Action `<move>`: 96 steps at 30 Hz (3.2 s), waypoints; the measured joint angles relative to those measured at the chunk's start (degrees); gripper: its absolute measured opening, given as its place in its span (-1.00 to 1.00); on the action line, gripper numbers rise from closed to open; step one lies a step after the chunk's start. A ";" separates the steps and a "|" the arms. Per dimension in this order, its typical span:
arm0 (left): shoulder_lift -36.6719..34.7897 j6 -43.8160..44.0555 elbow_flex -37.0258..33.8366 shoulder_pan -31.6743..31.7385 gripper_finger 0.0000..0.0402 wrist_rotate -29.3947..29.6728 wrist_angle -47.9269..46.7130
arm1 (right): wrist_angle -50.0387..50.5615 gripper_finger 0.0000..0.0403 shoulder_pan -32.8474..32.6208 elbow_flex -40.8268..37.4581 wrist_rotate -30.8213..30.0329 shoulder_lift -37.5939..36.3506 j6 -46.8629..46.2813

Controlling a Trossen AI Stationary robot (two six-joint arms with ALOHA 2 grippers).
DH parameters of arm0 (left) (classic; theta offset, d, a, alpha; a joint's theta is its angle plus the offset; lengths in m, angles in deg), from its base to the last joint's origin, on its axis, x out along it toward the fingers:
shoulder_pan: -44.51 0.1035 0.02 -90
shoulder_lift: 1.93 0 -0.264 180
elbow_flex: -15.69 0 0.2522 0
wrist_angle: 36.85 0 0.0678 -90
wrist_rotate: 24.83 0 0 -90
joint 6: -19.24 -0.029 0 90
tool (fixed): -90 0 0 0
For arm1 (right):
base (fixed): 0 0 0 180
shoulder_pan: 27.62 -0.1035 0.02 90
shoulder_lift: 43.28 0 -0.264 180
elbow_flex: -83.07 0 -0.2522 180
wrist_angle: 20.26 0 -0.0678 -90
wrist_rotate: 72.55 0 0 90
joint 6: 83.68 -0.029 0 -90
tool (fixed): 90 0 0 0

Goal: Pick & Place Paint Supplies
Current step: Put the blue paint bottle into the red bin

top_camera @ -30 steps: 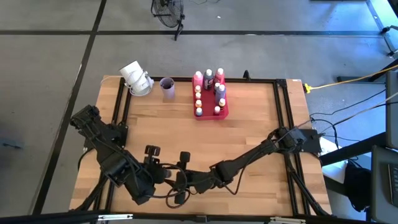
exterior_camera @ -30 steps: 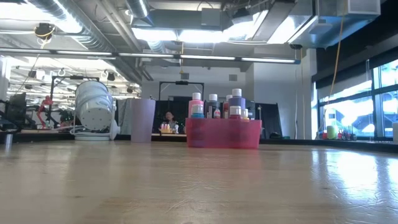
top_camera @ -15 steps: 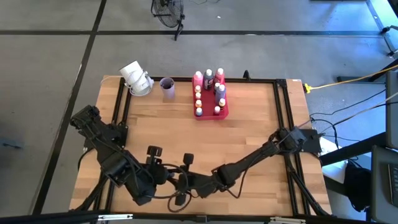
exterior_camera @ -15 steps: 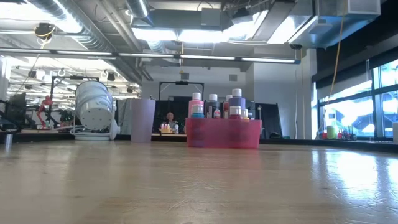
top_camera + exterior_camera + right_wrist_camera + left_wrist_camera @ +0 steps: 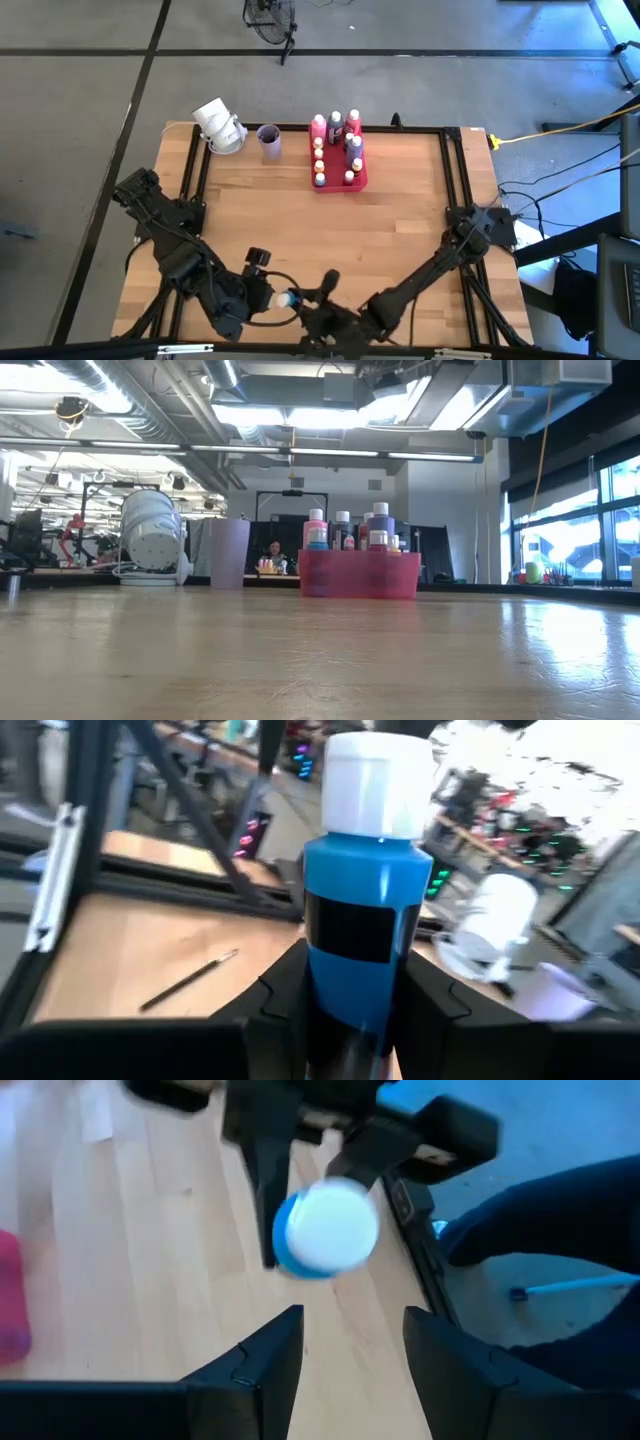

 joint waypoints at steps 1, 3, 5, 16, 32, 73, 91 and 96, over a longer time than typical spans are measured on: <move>-0.07 -0.01 0.00 0.08 -0.16 0.13 0.20 | -0.26 -0.51 -0.63 0.02 -1.83 -0.08 0.36; -0.30 -0.02 0.00 0.17 -0.16 0.67 0.26 | -0.44 -0.51 -1.79 0.02 -4.94 -0.18 1.38; -0.61 0.24 0.00 0.08 -0.18 0.95 -0.03 | -0.19 -0.51 -2.73 0.02 -6.66 -0.56 2.04; -4.72 4.60 0.00 -0.46 -0.29 5.61 -11.12 | -1.36 -0.52 -5.64 0.09 -9.83 -3.57 7.93; -30.29 -14.06 -26.74 -16.97 -0.31 36.77 21.28 | -13.57 -0.59 2.10 0.09 10.45 -6.88 23.84; -49.35 -36.13 -85.29 9.15 -0.30 -4.91 104.52 | 0.30 -0.59 13.71 0.07 34.00 -6.79 1.70; -45.33 -34.30 -85.26 9.11 0.21 -8.04 106.63 | 2.54 -0.59 14.24 0.06 33.95 -6.77 0.87; -45.31 -32.48 -85.24 9.11 0.25 -8.07 107.99 | 2.54 -0.59 14.97 0.06 33.93 -6.77 0.61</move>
